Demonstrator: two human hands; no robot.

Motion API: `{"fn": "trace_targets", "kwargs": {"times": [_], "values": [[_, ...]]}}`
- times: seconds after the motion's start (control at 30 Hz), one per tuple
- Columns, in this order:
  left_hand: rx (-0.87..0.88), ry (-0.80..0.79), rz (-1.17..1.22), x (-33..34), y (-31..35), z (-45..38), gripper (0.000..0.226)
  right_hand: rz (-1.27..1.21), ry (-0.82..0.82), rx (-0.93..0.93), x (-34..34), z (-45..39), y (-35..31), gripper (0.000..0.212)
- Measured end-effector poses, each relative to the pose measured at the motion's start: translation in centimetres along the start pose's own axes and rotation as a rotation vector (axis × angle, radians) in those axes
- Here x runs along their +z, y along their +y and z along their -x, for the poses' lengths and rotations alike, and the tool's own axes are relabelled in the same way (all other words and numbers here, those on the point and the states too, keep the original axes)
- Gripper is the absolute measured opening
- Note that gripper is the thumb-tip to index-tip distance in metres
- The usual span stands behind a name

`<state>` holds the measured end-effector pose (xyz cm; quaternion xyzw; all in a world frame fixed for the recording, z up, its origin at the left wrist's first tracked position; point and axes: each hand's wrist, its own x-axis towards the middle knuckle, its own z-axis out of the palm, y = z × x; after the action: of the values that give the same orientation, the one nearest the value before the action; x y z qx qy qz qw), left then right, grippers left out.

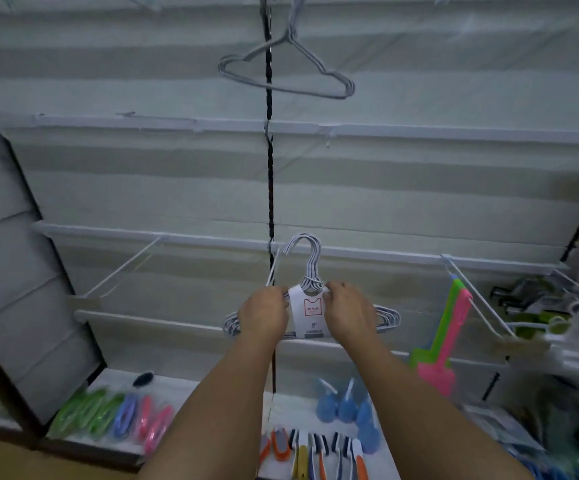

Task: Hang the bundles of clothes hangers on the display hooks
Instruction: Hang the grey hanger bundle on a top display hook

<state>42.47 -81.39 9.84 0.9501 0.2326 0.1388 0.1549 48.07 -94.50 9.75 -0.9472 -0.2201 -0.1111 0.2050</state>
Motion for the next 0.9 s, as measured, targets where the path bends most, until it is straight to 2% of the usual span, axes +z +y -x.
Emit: {"fn": "trace_targets", "kwargs": {"times": [0.2, 0.53, 0.77, 0.9], "values": [[0.082, 0.116, 0.081, -5.2, -1.9, -4.2, 0.023, -0.01, 0.16, -0.01, -2.6, -4.0, -5.2, 0.029], [0.254, 0.464, 0.155, -14.5, -3.3, -8.9, 0.019, 0.0, 0.49, -0.022, -8.9, -8.3, -13.5, 0.026], [0.394, 0.63, 0.253, -17.9, -1.4, -11.4, 0.031, 0.006, 0.635, 0.02, -13.8, -10.9, -15.1, 0.028], [0.392, 0.69, 0.307, -18.9, 0.0, -13.2, 0.035, 0.007, 0.648, 0.042, -15.8, -12.7, -15.3, 0.029]]}}
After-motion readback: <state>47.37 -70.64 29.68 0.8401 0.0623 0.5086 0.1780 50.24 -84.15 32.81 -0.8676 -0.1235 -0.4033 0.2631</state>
